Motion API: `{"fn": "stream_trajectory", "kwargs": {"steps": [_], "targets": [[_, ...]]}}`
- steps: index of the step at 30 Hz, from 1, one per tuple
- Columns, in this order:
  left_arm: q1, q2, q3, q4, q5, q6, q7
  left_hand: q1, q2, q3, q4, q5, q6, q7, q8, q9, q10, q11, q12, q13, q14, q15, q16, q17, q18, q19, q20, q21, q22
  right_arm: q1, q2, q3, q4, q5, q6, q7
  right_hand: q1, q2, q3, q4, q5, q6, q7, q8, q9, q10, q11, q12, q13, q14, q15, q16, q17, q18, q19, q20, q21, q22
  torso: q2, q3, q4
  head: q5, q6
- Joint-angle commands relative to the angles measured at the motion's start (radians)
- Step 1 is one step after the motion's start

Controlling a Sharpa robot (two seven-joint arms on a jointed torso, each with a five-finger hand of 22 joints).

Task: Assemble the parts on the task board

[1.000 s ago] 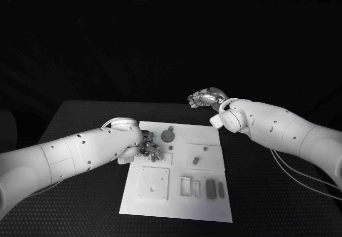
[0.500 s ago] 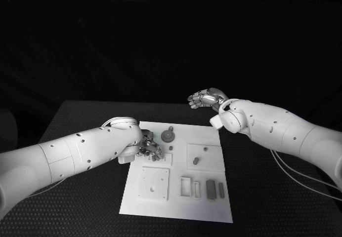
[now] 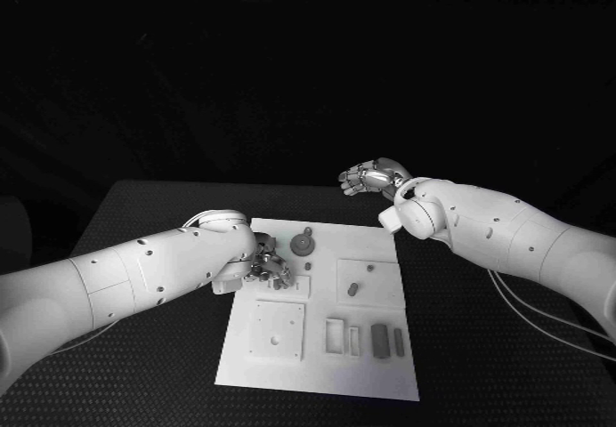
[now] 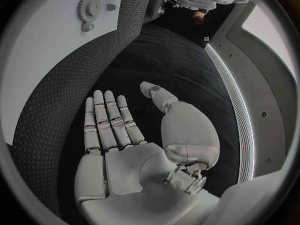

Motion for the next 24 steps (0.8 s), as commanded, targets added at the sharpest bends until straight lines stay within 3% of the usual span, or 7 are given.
{"fn": "stream_trajectory", "kwargs": {"steps": [1, 12, 14, 17, 19, 24], "targets": [[0.000, 0.002, 0.000, 0.000, 0.007, 0.016, -0.001, 0.023, 0.012, 0.011, -0.010, 0.002, -0.018, 0.014, -0.005, -0.003, 0.000, 0.006, 0.000, -0.001, 0.002, 0.009, -0.005, 0.000, 0.011, -0.003, -0.118, -0.006, -0.001, 0.000, 0.000, 0.000, 0.001, -0.002, 0.015, 0.005, -0.006, 0.000, -0.002, -0.002, 0.004, 0.000, 0.034, 0.004, -0.001, 0.007, 0.003, -0.004, 0.002, -0.009, 0.001, 0.000, -0.001, -0.019, -0.008, 0.001, -0.004, 0.001, 0.001, -0.0001, 0.0000, 0.001, -0.001], [0.000, 0.003, 0.000, -0.003, 0.011, 0.002, 0.001, 0.059, 0.062, 0.026, -0.032, 0.047, -0.017, 0.017, -0.005, -0.010, 0.000, 0.009, -0.001, -0.004, 0.003, 0.012, -0.006, 0.001, 0.007, -0.003, -0.115, -0.003, -0.001, 0.000, 0.000, 0.000, 0.001, -0.002, 0.016, 0.005, -0.006, 0.000, -0.002, -0.001, 0.004, 0.000, 0.034, 0.004, -0.002, 0.007, 0.003, -0.004, 0.002, -0.009, 0.001, 0.001, -0.001, -0.019, -0.008, 0.001, -0.004, 0.001, 0.000, -0.0007, -0.0005, 0.000, -0.001], [0.000, 0.002, 0.000, -0.003, 0.020, 0.001, 0.002, 0.065, 0.081, 0.029, -0.035, 0.060, -0.017, 0.018, -0.005, -0.012, 0.000, 0.010, -0.001, -0.004, 0.003, 0.013, -0.005, 0.002, 0.005, -0.004, -0.115, -0.003, -0.001, 0.000, 0.000, -0.001, 0.001, -0.002, 0.016, 0.005, -0.006, 0.000, -0.002, -0.001, 0.004, 0.000, 0.034, 0.004, -0.002, 0.007, 0.003, -0.005, 0.002, -0.009, 0.001, 0.001, -0.001, -0.019, -0.008, 0.001, -0.004, 0.002, 0.000, -0.0007, -0.0003, 0.000, -0.001], [0.000, 0.002, 0.001, -0.005, 0.042, 0.003, 0.005, 0.077, 0.129, 0.037, -0.043, 0.104, -0.013, 0.018, -0.002, -0.014, 0.001, 0.010, -0.001, -0.005, 0.003, 0.014, -0.005, 0.003, 0.003, -0.006, -0.113, -0.001, 0.000, 0.000, 0.000, -0.001, 0.002, -0.002, 0.017, 0.005, -0.007, 0.000, -0.002, -0.001, 0.004, 0.000, 0.034, 0.004, -0.002, 0.007, 0.003, -0.005, 0.002, -0.009, 0.001, 0.001, -0.001, -0.019, -0.008, 0.001, -0.004, 0.002, 0.000, -0.0003, 0.0002, 0.000, -0.002], [0.000, 0.002, 0.001, -0.006, 0.057, 0.008, 0.005, 0.080, 0.142, 0.037, -0.048, 0.111, -0.008, 0.017, 0.001, -0.014, 0.000, 0.009, -0.001, -0.005, 0.003, 0.014, -0.004, 0.004, 0.002, -0.007, -0.112, 0.000, 0.001, 0.000, 0.000, -0.001, 0.002, -0.002, 0.016, 0.005, -0.007, 0.000, -0.002, -0.001, 0.004, 0.000, 0.034, 0.004, -0.002, 0.007, 0.003, -0.005, 0.002, -0.009, 0.001, 0.001, -0.001, -0.019, -0.008, 0.001, -0.004, 0.002, 0.000, -0.0002, 0.0002, 0.001, -0.002], [0.001, 0.004, 0.001, -0.008, 0.070, 0.029, 0.006, 0.080, 0.154, 0.038, -0.049, 0.112, -0.007, 0.016, 0.001, -0.015, 0.000, 0.009, -0.001, -0.006, 0.003, 0.014, -0.005, 0.004, 0.001, -0.008, -0.112, 0.000, 0.002, 0.000, 0.000, -0.001, 0.002, -0.002, 0.017, 0.005, -0.007, 0.000, -0.002, -0.001, 0.004, 0.000, 0.034, 0.004, -0.002, 0.008, 0.003, -0.005, 0.002, -0.009, 0.001, 0.001, -0.001, -0.019, -0.008, 0.001, -0.005, 0.002, 0.000, 0.0002, -0.0006, 0.001, -0.002]]}}
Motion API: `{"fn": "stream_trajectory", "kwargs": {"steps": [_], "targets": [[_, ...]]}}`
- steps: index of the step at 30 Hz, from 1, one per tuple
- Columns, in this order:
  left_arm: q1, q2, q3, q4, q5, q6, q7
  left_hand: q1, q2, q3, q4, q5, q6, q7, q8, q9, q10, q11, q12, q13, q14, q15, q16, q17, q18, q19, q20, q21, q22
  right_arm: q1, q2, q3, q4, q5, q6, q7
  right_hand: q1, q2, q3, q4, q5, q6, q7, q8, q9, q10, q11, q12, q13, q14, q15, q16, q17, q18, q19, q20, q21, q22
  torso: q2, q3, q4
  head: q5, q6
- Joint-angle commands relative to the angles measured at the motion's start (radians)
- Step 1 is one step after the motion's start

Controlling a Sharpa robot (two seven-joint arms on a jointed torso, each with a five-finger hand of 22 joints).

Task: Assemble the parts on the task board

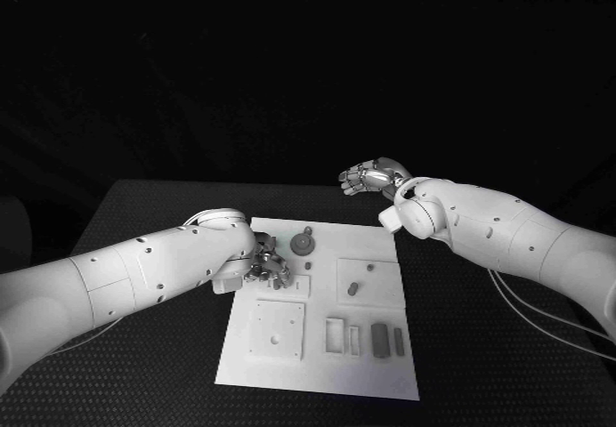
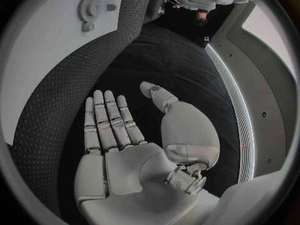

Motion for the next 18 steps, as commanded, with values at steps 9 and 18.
{"fn": "stream_trajectory", "kwargs": {"steps": [9, 18], "targets": [[0.005, 0.009, 0.000, -0.005, 0.051, 0.053, -0.002, 0.036, 0.086, 0.009, -0.013, 0.005, 0.018, -0.004, 0.004, -0.004, 0.002, -0.001, -0.001, -0.002, -0.003, -0.008, -0.004, 0.003, 0.006, -0.013, -0.109, 0.001, 0.003, 0.000, 0.002, -0.001, 0.000, -0.002, 0.016, 0.005, -0.007, 0.000, -0.002, -0.001, 0.005, 0.000, 0.034, 0.004, -0.001, 0.004, 0.000, -0.005, 0.002, -0.009, 0.001, 0.001, -0.002, -0.019, -0.008, 0.001, -0.005, 0.001, 0.000, 0.0012, -0.0009, 0.002, -0.001], [0.013, 0.024, 0.000, -0.023, 0.052, 0.113, -0.010, 0.043, 0.093, 0.015, -0.024, 0.010, 0.018, -0.005, 0.005, -0.005, 0.001, -0.002, -0.001, -0.002, -0.004, -0.009, -0.003, 0.004, 0.006, -0.014, -0.110, 0.002, 0.004, 0.000, 0.003, -0.001, 0.000, -0.002, 0.016, 0.005, -0.006, 0.000, -0.002, -0.001, 0.005, 0.000, 0.035, 0.004, -0.001, 0.004, 0.000, -0.006, 0.002, -0.009, 0.001, 0.001, -0.002, -0.019, -0.008, 0.001, -0.005, 0.002, 0.000, 0.0015, -0.0006, 0.001, 0.000]]}}
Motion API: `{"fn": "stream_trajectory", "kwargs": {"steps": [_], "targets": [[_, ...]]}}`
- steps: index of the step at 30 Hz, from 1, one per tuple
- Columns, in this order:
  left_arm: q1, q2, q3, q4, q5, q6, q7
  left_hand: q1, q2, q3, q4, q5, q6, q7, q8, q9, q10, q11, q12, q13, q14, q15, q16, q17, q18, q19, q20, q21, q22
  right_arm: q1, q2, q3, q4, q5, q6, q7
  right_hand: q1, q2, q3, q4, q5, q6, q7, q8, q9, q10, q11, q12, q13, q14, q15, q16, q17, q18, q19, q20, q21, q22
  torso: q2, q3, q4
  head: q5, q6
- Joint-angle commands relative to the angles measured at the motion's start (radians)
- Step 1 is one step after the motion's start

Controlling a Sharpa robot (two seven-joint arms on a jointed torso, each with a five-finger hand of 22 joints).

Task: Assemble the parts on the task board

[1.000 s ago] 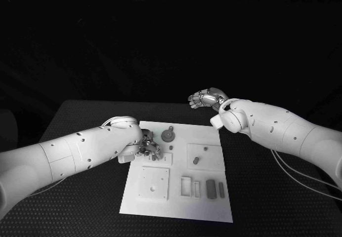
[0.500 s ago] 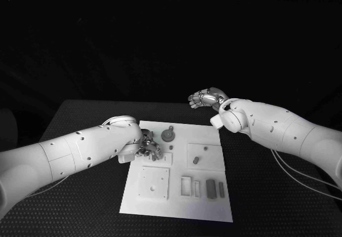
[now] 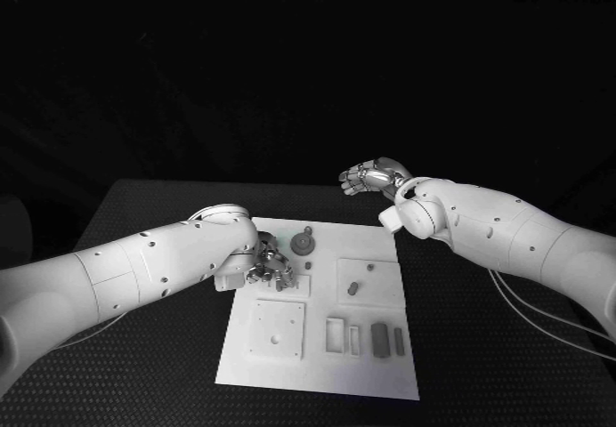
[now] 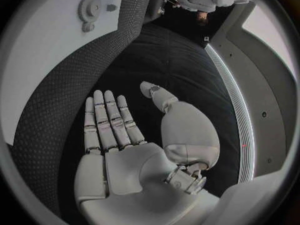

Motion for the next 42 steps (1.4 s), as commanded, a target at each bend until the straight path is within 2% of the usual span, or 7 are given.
{"fn": "stream_trajectory", "kwargs": {"steps": [1, 7, 11, 16, 25, 31, 42], "targets": [[0.004, 0.009, 0.000, -0.008, 0.012, 0.059, -0.009, 0.065, 0.072, 0.013, -0.020, 0.008, 0.006, -0.003, 0.006, -0.001, 0.002, -0.004, -0.001, -0.001, -0.002, -0.011, -0.003, 0.002, 0.006, -0.009, -0.111, 0.002, 0.002, 0.000, 0.002, 0.000, 0.001, -0.002, 0.015, 0.006, -0.006, 0.000, -0.002, -0.001, 0.005, 0.000, 0.035, 0.004, -0.001, 0.004, 0.000, -0.006, 0.002, -0.009, 0.001, 0.001, -0.001, -0.019, -0.008, 0.001, -0.005, 0.001, 0.000, 0.0005, 0.0006, -0.001, 0.002], [0.007, 0.020, 0.000, -0.018, -0.022, 0.082, -0.014, 0.070, 0.070, 0.017, -0.032, 0.020, 0.011, -0.005, 0.009, 0.000, 0.002, -0.005, 0.000, -0.002, -0.001, -0.012, -0.002, 0.002, 0.006, -0.008, -0.111, 0.004, 0.002, 0.000, 0.002, 0.000, 0.001, -0.002, 0.015, 0.006, -0.006, 0.000, -0.002, -0.001, 0.005, 0.000, 0.035, 0.005, -0.002, 0.005, 0.000, -0.006, 0.002, -0.009, 0.001, 0.001, -0.001, -0.019, -0.008, 0.001, -0.006, 0.001, 0.000, 0.0001, 0.0006, -0.001, 0.002], [0.008, 0.030, 0.000, -0.029, -0.063, 0.065, -0.011, 0.073, 0.068, 0.019, -0.039, 0.033, 0.017, -0.007, 0.013, 0.002, 0.001, -0.007, 0.000, -0.002, -0.001, -0.013, -0.002, 0.002, 0.005, -0.007, -0.111, 0.004, 0.002, 0.000, 0.002, 0.000, 0.001, -0.002, 0.014, 0.006, -0.006, 0.000, -0.002, -0.001, 0.005, 0.000, 0.035, 0.005, -0.002, 0.005, 0.000, -0.006, 0.002, -0.009, 0.001, 0.001, -0.001, -0.019, -0.008, 0.001, -0.006, 0.002, 0.000, 0.0005, 0.0007, -0.003, 0.002], [0.012, 0.045, -0.001, -0.044, -0.070, 0.075, -0.010, 0.077, 0.059, 0.020, -0.049, 0.103, 0.037, -0.016, 0.035, 0.022, 0.002, -0.016, 0.001, -0.002, 0.001, -0.019, -0.001, 0.003, 0.004, -0.004, -0.111, 0.005, 0.001, 0.000, 0.003, -0.001, 0.000, -0.002, 0.014, 0.005, -0.006, 0.000, -0.002, -0.001, 0.005, 0.000, 0.035, 0.005, -0.002, 0.005, 0.000, -0.006, 0.002, -0.010, 0.001, 0.001, -0.001, -0.019, -0.008, 0.001, -0.006, 0.002, 0.000, -0.0002, 0.0008, -0.003, 0.000], [0.013, 0.065, -0.007, -0.066, -0.102, 0.085, -0.006, 0.093, 0.049, 0.020, -0.052, 0.122, 0.044, -0.023, 0.055, 0.051, 0.001, -0.023, 0.001, -0.003, 0.002, -0.024, 0.000, 0.003, 0.004, -0.002, -0.111, 0.007, 0.000, 0.000, 0.005, -0.001, -0.001, -0.002, 0.014, 0.005, -0.006, 0.000, -0.002, -0.001, 0.005, 0.000, 0.035, 0.005, -0.002, 0.005, 0.000, -0.006, 0.002, -0.010, 0.001, 0.001, -0.001, -0.019, -0.008, 0.001, -0.006, 0.002, 0.000, -0.0003, 0.0013, -0.004, 0.001], [0.013, 0.076, -0.007, -0.079, -0.101, 0.119, -0.001, 0.101, 0.043, 0.018, -0.053, 0.133, 0.045, -0.028, 0.071, 0.079, 0.001, -0.027, 0.002, -0.004, 0.002, -0.026, 0.001, 0.004, 0.004, -0.003, -0.110, 0.007, 0.001, 0.000, 0.005, -0.001, 0.000, -0.002, 0.015, 0.004, -0.006, 0.000, -0.002, -0.001, 0.005, 0.000, 0.035, 0.005, -0.002, 0.005, 0.000, -0.007, 0.002, -0.010, 0.001, 0.001, -0.002, -0.019, -0.008, 0.001, -0.007, 0.002, 0.000, -0.0007, 0.0011, -0.003, 0.001], [0.013, 0.091, -0.008, -0.099, -0.077, 0.162, 0.001, 0.112, 0.038, 0.016, -0.054, 0.133, 0.042, -0.031, 0.083, 0.108, 0.000, -0.030, 0.001, -0.005, 0.000, -0.026, 0.002, 0.004, 0.002, -0.006, -0.109, 0.008, 0.002, 0.000, 0.008, -0.002, -0.001, -0.002, 0.015, 0.004, -0.006, -0.001, -0.002, -0.001, 0.005, 0.000, 0.035, 0.005, -0.002, 0.006, 0.000, -0.007, 0.002, -0.010, 0.001, 0.002, -0.002, -0.019, -0.008, 0.001, -0.007, 0.003, 0.000, -0.0005, 0.0009, -0.003, 0.001]]}}
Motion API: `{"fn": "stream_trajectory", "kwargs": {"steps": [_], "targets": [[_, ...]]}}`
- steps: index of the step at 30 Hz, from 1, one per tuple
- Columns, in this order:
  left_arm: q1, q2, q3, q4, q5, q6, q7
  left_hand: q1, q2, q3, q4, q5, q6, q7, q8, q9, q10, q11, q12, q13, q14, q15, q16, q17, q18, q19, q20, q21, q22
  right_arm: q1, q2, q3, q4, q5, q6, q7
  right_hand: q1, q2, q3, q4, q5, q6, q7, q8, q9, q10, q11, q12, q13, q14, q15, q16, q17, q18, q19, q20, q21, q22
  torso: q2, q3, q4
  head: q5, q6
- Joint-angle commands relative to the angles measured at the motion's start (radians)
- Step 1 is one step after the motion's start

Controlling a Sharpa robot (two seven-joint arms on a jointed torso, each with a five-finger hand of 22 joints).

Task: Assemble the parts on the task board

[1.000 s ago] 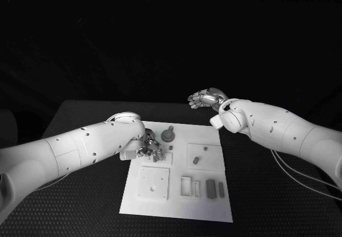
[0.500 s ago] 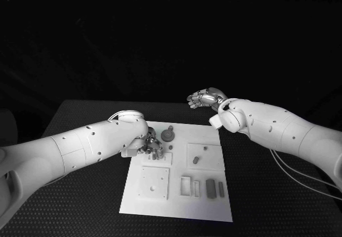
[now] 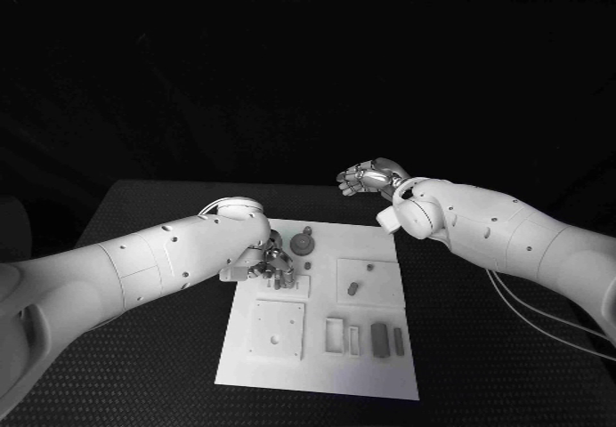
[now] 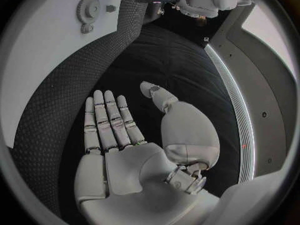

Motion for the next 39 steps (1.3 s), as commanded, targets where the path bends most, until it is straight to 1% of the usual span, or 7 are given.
{"fn": "stream_trajectory", "kwargs": {"steps": [1, 27, 31, 34, 36, 37, 39], "targets": [[0.001, 0.006, 0.000, -0.002, 0.014, 0.052, 0.008, 0.081, 0.069, 0.030, -0.035, 0.000, 0.001, -0.008, 0.008, 0.003, -0.001, -0.009, 0.001, -0.001, -0.001, -0.025, 0.002, 0.001, 0.007, -0.006, -0.109, 0.003, 0.001, 0.000, 0.002, 0.000, 0.001, -0.002, 0.015, 0.005, -0.006, -0.001, -0.002, -0.001, 0.005, 0.000, 0.035, 0.005, -0.002, 0.006, -0.001, -0.006, 0.002, -0.010, 0.001, 0.002, -0.001, -0.019, -0.008, 0.001, -0.006, 0.001, 0.000, 0.0002, 0.0001, 0.000, 0.000], [0.001, 0.021, -0.003, -0.026, -0.004, 0.042, -0.001, 0.080, 0.072, 0.025, -0.031, -0.020, -0.007, -0.008, 0.014, 0.034, -0.002, -0.009, 0.001, -0.002, -0.003, -0.025, 0.001, 0.001, 0.006, -0.008, -0.108, 0.002, 0.000, 0.000, 0.004, -0.001, 0.005, -0.002, 0.014, 0.006, -0.005, -0.001, -0.001, -0.001, 0.006, 0.000, 0.035, 0.006, -0.002, 0.006, -0.001, -0.007, 0.002, -0.010, 0.001, 0.002, -0.001, -0.019, -0.007, 0.001, -0.008, 0.003, 0.001, -0.0009, 0.0002, -0.002, -0.001], [0.000, 0.025, -0.008, -0.029, -0.002, 0.031, -0.009, 0.071, 0.077, 0.020, -0.025, -0.070, -0.012, -0.008, 0.014, 0.049, -0.001, -0.008, 0.001, -0.002, -0.003, -0.026, 0.001, 0.000, 0.006, -0.007, -0.108, 0.001, -0.002, 0.000, 0.004, -0.001, 0.007, -0.002, 0.014, 0.006, -0.005, -0.001, -0.001, -0.001, 0.006, 0.000, 0.035, 0.006, -0.002, 0.006, -0.001, -0.007, 0.002, -0.010, 0.001, 0.002, -0.002, -0.019, -0.007, 0.001, -0.008, 0.003, 0.001, -0.0008, 0.0000, -0.002, -0.002], [0.000, 0.026, -0.012, -0.034, -0.002, 0.019, -0.013, 0.066, 0.080, 0.020, -0.021, -0.081, -0.013, -0.007, 0.013, 0.054, -0.001, -0.008, 0.001, -0.002, -0.003, -0.026, 0.000, 0.000, 0.006, -0.006, -0.108, 0.000, -0.002, 0.000, 0.003, -0.002, 0.008, -0.002, 0.014, 0.006, -0.005, -0.001, -0.001, -0.001, 0.006, 0.000, 0.035, 0.006, -0.002, 0.006, -0.001, -0.008, 0.002, -0.010, 0.001, 0.002, -0.002, -0.019, -0.007, 0.001, -0.008, 0.003, 0.001, -0.0013, -0.0004, -0.003, -0.003], [-0.001, 0.026, -0.013, -0.033, -0.003, 0.009, -0.017, 0.045, 0.079, 0.010, -0.002, -0.129, -0.016, -0.009, 0.011, 0.056, -0.001, -0.002, 0.001, -0.003, -0.004, -0.026, -0.001, 0.000, 0.005, -0.006, -0.108, -0.001, -0.003, 0.000, 0.003, -0.002, 0.007, -0.002, 0.014, 0.006, -0.005, -0.001, -0.001, -0.001, 0.006, 0.000, 0.035, 0.006, -0.002, 0.006, -0.001, -0.008, 0.002, -0.010, 0.001, 0.002, -0.002, -0.019, -0.007, 0.001, -0.008, 0.003, 0.001, -0.0012, -0.0007, -0.004, -0.004], [-0.001, 0.027, -0.013, -0.034, -0.004, 0.013, -0.017, 0.036, 0.071, 0.006, 0.006, -0.156, -0.017, -0.005, 0.010, 0.058, 0.000, -0.005, 0.001, -0.003, -0.004, -0.026, -0.001, 0.000, 0.006, -0.006, -0.108, -0.002, -0.004, 0.000, 0.003, -0.002, 0.008, -0.002, 0.013, 0.006, -0.005, -0.001, -0.001, -0.001, 0.006, 0.000, 0.035, 0.006, -0.002, 0.006, -0.001, -0.008, 0.002, -0.010, 0.001, 0.002, -0.002, -0.019, -0.007, 0.001, -0.008, 0.003, 0.000, -0.0007, -0.0004, -0.005, -0.005], [-0.001, 0.027, -0.013, -0.032, -0.004, 0.012, -0.017, 0.031, 0.056, 0.005, 0.013, -0.168, -0.019, -0.004, 0.006, 0.060, 0.000, -0.005, 0.001, -0.003, -0.004, -0.027, -0.001, -0.001, 0.009, -0.006, -0.110, -0.003, -0.005, 0.000, 0.002, -0.002, 0.008, -0.002, 0.013, 0.006, -0.005, -0.001, -0.001, -0.001, 0.006, 0.000, 0.035, 0.006, -0.002, 0.006, -0.001, -0.008, 0.002, -0.010, 0.001, 0.002, -0.002, -0.019, -0.007, 0.001, -0.008, 0.003, 0.000, -0.0004, 0.0001, -0.005, -0.006]]}}
